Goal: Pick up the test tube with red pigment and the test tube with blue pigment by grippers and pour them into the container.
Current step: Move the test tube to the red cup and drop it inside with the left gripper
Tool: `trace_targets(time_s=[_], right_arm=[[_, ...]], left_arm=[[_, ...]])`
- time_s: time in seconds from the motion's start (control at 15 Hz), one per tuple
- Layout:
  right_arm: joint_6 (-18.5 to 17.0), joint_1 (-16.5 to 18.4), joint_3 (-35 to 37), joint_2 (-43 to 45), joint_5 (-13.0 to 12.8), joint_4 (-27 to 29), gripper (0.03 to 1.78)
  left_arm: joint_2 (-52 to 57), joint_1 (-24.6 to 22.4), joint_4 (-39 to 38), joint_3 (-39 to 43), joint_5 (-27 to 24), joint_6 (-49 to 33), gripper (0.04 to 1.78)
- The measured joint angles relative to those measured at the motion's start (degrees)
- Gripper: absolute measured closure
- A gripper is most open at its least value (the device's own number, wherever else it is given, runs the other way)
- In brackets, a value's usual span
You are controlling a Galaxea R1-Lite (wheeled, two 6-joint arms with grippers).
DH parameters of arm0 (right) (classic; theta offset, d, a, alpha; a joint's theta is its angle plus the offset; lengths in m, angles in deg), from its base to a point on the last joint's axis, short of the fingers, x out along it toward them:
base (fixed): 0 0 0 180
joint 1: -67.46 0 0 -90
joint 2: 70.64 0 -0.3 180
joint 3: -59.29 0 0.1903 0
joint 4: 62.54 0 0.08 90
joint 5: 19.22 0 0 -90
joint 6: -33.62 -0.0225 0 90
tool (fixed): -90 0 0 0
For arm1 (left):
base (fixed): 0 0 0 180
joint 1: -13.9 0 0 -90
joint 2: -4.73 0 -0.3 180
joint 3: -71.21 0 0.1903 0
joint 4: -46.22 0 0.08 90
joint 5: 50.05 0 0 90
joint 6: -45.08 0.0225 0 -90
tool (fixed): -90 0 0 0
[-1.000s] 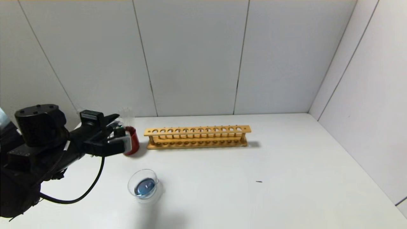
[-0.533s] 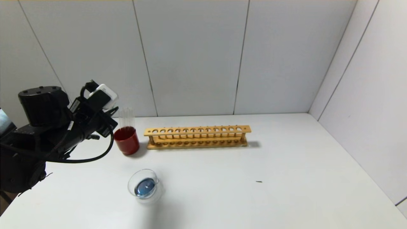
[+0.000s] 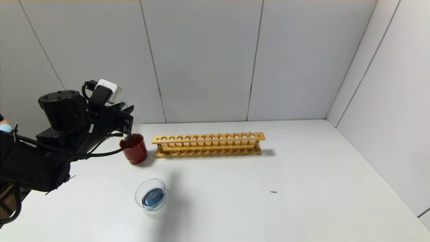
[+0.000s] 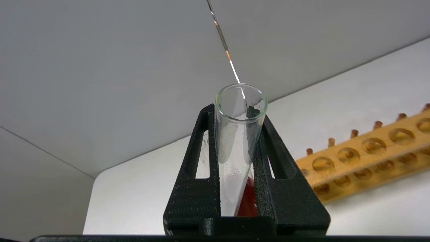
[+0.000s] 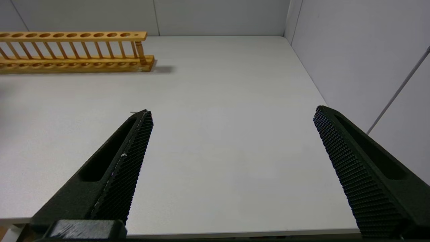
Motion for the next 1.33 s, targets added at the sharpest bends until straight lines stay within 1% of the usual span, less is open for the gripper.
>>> trace_targets(time_s=[0.2,0.73,1.0,1.33], right_arm=[[-0.02,0.0,0.0,0.0,0.0,0.0,0.06],[0.0,0.0,0.0,0.0,-0.02,0.0,0.06],[0.0,0.0,0.0,0.0,-0.02,0.0,0.06],[0.0,0.0,0.0,0.0,-0.02,0.0,0.06]], left_arm=[[-4.4,0.0,-7.08,0.55,0.05,0.0,1.5],[-7.98,-0.4,-9.31,2.07,0.09,0.05,1.5],[-9.25,-1.38,-9.92,2.16,0.02,-0.09,1.5],[-12.21,-2.8,-14.56,2.82,-1.02,-0.11,1.5]])
